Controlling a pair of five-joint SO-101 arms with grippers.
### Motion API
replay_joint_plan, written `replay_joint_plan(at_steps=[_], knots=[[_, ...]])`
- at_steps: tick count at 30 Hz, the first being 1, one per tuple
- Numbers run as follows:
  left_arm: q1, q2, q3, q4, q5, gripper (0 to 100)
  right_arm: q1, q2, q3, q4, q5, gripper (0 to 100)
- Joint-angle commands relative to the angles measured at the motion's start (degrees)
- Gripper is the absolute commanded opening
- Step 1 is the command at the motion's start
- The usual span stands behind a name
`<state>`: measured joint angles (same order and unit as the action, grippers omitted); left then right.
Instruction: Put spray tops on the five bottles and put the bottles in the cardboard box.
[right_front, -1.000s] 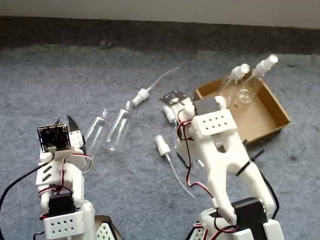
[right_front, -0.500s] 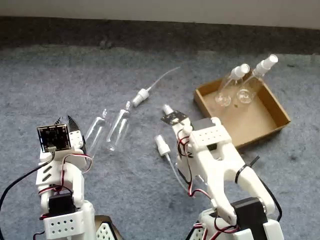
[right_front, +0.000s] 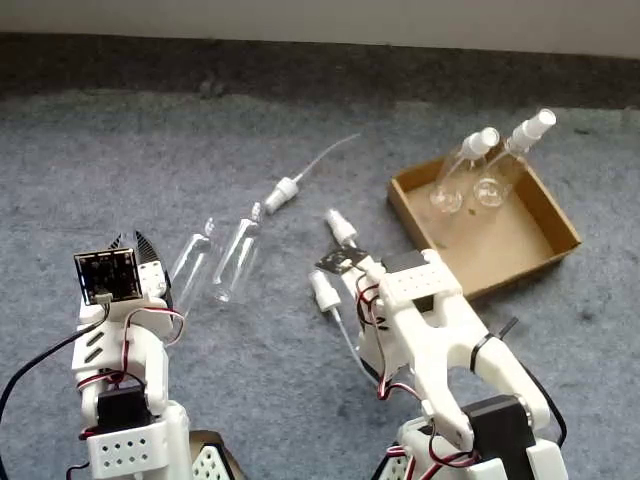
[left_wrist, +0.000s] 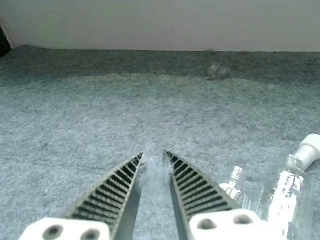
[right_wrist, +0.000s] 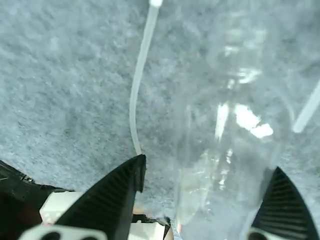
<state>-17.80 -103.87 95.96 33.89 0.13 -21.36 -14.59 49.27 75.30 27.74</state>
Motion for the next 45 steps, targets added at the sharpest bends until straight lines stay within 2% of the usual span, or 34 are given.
replay_joint_plan(at_steps=[1,5,12,20,28,34,40,45], knots=[[-0.3,-0.3,1.1,-1.1,-0.5,1,0.7,-0.8,-0.7,0.0,0.6,32.5],[-0.2,-0.3,1.1,-1.1,-0.5,1,0.7,-0.8,-0.8,-0.7,0.5,32.5],[-0.2,-0.3,1.1,-1.1,-0.5,1,0.7,-0.7,-2.2,-12.3,0.5,32.5],[-0.2,-0.3,1.1,-1.1,-0.5,1,0.8,-0.4,-2.1,-18.5,0.5,32.4],[-0.2,-0.3,1.1,-1.1,-0.5,1,0.8,-0.3,-1.9,-17.4,0.8,22.8],[-0.2,-0.3,1.1,-1.1,-0.5,1,0.7,-0.8,-2.4,-10.7,0.9,22.8],[-0.2,-0.3,1.1,-1.1,-0.5,1,0.8,-0.8,-2.5,-8.5,0.9,22.9],[-0.2,-0.3,1.1,-1.1,-0.5,1,0.8,-0.8,-2.2,-8.6,0.9,31.0]])
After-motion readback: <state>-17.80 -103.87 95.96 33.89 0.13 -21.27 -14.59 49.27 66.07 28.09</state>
